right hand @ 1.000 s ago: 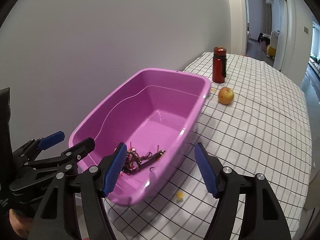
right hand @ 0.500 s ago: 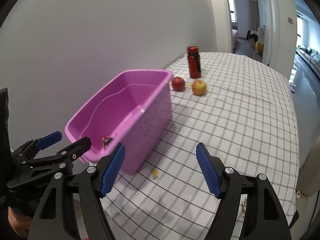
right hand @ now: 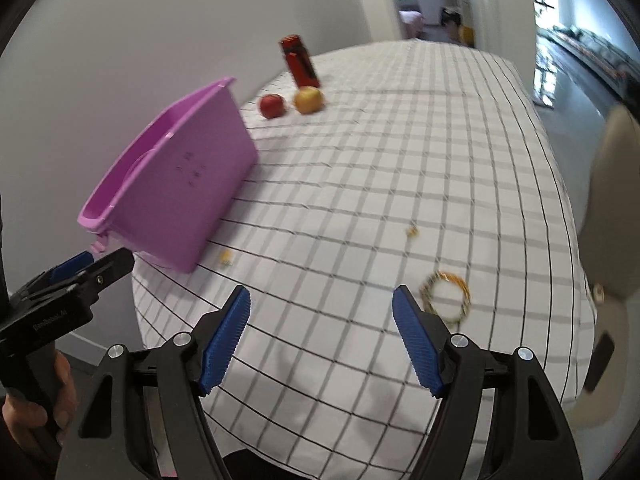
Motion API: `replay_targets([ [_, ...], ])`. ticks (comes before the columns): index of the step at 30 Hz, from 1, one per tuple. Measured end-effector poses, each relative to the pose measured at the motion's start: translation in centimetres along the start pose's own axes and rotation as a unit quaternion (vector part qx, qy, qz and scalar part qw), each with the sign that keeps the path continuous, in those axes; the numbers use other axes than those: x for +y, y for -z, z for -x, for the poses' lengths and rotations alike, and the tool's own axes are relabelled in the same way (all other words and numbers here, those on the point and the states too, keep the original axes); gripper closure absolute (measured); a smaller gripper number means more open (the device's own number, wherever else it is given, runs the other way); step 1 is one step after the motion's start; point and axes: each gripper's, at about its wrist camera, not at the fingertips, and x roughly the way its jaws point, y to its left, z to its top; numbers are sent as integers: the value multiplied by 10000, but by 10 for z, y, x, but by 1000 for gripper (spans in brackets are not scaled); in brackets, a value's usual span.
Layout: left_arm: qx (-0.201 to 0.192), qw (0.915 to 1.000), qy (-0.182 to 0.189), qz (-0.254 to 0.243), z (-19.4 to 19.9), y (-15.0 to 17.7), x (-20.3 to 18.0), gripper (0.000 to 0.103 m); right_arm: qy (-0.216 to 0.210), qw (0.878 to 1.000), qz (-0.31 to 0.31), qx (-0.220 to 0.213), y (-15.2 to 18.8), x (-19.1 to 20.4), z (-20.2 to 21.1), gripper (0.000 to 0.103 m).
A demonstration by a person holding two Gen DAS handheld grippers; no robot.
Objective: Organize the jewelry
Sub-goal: 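Withdraw both open tools from the tub back over the table, then grasp the yellow-green beaded bracelet with the right tool while the left tool grasps the yellow flower charm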
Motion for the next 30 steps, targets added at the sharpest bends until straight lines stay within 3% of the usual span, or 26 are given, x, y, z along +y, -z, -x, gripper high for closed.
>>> replay_targets([
  [8, 44, 9995, 259, -180, -43, 5, 4, 9, 593, 9966, -549, -140, 24, -19, -14, 33],
  [16, 65, 9976, 596, -347, -89, 7, 6, 9, 1346, 9843, -1098, -310, 42, -39, -25, 33],
  [24, -48, 9986, 408, -347, -125, 14, 12, 9, 1742, 9770, -1178, -352, 50, -55, -52, 33],
  [30, -275, 9992, 228, -174, -140, 26, 16, 9, 1654, 9793, -1098, -399, 50, -66, -77, 33],
])
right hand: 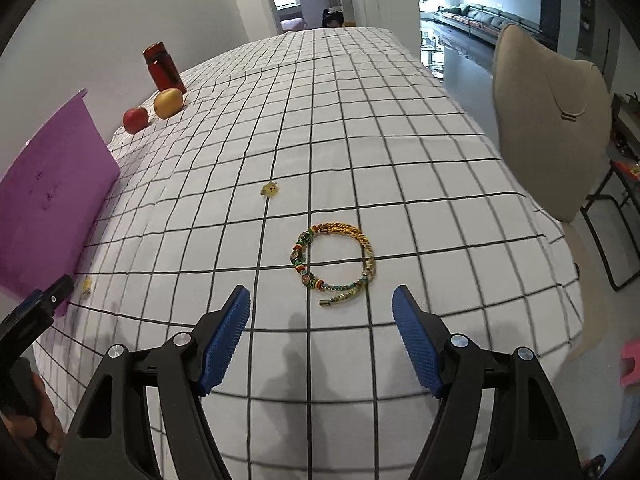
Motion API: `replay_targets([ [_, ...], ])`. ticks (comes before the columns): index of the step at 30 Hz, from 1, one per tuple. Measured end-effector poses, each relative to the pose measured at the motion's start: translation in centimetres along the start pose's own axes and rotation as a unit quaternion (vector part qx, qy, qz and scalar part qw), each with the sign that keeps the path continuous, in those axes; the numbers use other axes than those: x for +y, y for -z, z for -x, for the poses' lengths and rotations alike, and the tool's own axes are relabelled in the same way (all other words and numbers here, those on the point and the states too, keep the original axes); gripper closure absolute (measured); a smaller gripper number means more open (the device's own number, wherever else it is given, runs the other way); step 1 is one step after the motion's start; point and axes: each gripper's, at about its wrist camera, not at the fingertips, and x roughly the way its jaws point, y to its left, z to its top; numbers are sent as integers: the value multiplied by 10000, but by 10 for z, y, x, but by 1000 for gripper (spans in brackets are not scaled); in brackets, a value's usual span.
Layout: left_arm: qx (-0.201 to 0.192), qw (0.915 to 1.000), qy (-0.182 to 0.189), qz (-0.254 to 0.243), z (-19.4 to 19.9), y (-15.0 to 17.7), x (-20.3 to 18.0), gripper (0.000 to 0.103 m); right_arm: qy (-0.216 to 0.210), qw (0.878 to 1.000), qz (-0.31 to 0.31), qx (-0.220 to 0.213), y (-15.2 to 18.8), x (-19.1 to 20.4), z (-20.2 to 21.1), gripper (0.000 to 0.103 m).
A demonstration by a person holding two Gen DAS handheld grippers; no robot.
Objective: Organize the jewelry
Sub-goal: 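Grasp the yellow-green beaded bracelet with the right tool while the left tool grasps the yellow flower charm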
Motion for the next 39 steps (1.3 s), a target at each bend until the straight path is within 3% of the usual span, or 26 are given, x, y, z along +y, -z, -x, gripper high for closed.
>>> replay_targets([
  [11, 383, 9982, -82, 445, -41, 8, 15, 9, 143, 9997, 189, -73, 9, 8, -27, 32],
  [17, 603, 9975, -86, 366, -54, 6, 13, 9, 287, 9993, 251, -48, 5, 11, -32, 32],
  [24, 595, 9979, -83, 252, -58, 3, 7, 5, 562, 9971, 513, -49, -5, 19, -45, 31],
  [34, 578, 9980, -65, 239, -66, -4, 4, 6, 596, 9965, 575, -110, -15, 19, -53, 32],
  [36, 560, 9981, -52, 256, -66, -5, 4, 9, 589, 9963, 603, -142, -17, 20, -55, 39],
  [37, 505, 9983, -65, 277, -64, -4, 5, 15, 578, 9961, 641, -171, -17, 21, -54, 44],
  [39, 435, 9987, -58, 252, -61, -4, 3, 23, 564, 9956, 717, -203, -18, 24, -54, 64],
])
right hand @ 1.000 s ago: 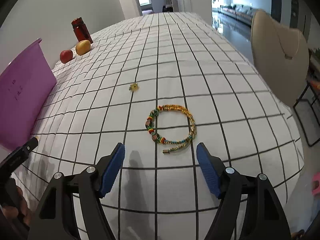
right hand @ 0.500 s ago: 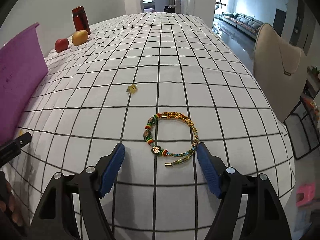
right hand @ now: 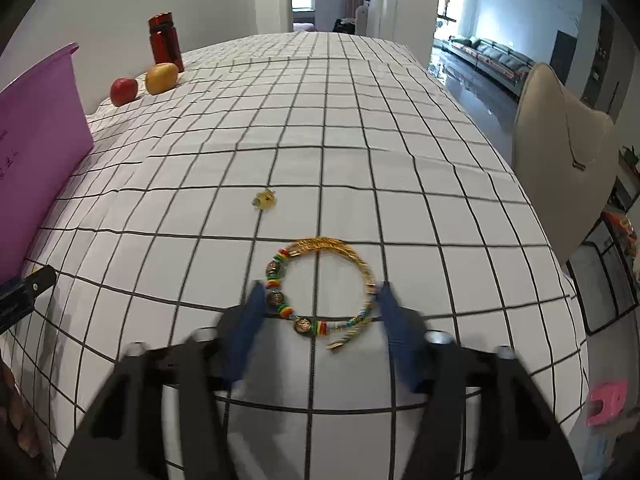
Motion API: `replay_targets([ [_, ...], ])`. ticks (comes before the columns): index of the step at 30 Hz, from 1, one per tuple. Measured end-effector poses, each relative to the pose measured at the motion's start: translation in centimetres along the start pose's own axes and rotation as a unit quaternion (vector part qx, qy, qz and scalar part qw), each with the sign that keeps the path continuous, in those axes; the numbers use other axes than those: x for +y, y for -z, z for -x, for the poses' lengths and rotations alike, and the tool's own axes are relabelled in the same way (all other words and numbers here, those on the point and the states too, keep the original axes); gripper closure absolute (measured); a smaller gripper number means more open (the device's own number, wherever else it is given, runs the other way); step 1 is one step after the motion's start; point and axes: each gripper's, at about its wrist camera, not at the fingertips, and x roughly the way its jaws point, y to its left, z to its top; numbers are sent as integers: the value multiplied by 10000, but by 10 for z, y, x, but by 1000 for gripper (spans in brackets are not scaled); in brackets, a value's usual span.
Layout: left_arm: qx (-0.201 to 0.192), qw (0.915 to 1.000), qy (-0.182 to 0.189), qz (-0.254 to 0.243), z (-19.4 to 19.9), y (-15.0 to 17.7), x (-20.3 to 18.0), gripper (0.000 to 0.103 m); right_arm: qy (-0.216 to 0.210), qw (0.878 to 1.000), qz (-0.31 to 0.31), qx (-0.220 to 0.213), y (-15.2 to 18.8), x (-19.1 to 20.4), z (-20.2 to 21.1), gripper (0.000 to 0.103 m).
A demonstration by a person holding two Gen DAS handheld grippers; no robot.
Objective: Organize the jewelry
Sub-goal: 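Grasp the yellow-green beaded bracelet with the right tool while the left tool grasps the yellow flower charm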
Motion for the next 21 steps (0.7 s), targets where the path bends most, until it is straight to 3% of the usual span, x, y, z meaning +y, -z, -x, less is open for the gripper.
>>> replay_targets([
  [3, -130, 9998, 67, -114, 6, 3, -5, 47, -16, 9998, 167, -55, 0, 8, 0, 84],
  [5, -199, 9996, 107, -183, 8, 4, -9, 80, 13, 9994, 334, -88, 1, 15, 1, 92],
  [6, -227, 9994, 135, -238, 9, 5, -12, 87, 22, 9993, 372, -96, 1, 18, 1, 93],
  [9, -266, 9992, 101, -274, 11, 7, -15, 87, -281, 9993, 209, -105, 2, 13, 1, 93],
  [21, -317, 9972, 585, -339, 46, 15, -29, 87, -1196, 9928, 104, 36, 14, 22, 24, 93],
])
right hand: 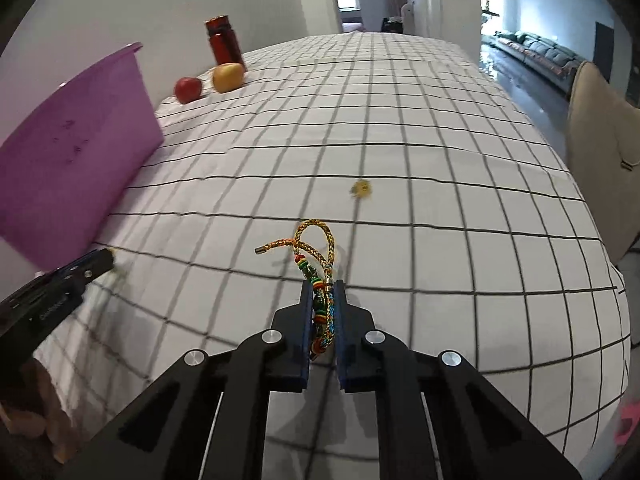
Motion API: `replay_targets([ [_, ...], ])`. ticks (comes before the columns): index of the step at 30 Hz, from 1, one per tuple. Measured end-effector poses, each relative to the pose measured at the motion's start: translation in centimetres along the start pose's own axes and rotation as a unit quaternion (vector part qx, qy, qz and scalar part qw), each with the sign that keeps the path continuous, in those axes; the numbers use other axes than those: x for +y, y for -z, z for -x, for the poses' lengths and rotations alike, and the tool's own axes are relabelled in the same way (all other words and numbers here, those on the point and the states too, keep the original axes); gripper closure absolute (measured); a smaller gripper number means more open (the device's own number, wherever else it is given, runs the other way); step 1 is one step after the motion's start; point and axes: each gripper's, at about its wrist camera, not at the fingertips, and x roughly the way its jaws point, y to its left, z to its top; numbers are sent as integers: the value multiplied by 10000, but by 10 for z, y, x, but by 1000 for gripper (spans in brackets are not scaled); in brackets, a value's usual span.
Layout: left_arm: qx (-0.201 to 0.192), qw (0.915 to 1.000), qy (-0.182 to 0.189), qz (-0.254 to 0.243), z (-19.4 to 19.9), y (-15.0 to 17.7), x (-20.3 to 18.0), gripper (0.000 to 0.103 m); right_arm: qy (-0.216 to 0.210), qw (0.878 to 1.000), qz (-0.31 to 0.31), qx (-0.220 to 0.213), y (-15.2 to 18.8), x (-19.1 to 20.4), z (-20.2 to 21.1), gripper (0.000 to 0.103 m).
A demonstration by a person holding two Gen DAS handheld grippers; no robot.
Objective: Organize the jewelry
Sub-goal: 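Grasp the yellow-green beaded bracelet with the right tool while the left tool grasps the yellow flower charm, then carry both pieces into the pink tub and open both tools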
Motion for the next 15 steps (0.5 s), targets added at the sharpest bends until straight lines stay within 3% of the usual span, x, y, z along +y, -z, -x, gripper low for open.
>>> replay_targets([
  [6, 23, 9999, 156, 72, 32, -12, -14, 87, -252, 9995, 150, 75, -12, 15, 29, 93],
  [15, -473, 9981, 17, 394, 124, -59, -6, 87, -794, 9935, 740, -340, -71, 47, 94, 93],
])
